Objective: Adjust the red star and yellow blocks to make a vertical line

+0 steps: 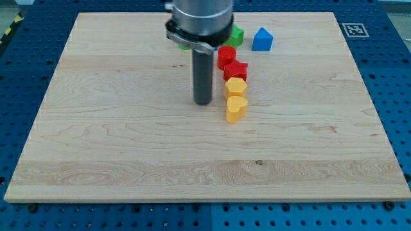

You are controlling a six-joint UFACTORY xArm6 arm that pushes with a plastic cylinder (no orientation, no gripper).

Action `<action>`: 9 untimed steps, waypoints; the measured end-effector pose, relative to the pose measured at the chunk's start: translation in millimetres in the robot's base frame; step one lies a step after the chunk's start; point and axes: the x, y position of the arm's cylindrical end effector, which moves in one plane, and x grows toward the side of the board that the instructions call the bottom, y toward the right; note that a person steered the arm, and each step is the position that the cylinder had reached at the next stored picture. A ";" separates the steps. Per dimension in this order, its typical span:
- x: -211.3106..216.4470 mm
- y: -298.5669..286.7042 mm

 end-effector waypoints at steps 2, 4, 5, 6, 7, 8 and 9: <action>-45.2 -100.6; -0.1 -77.9; 77.5 -30.7; 143.4 50.9; 159.7 154.5; 156.3 192.5; 152.6 192.5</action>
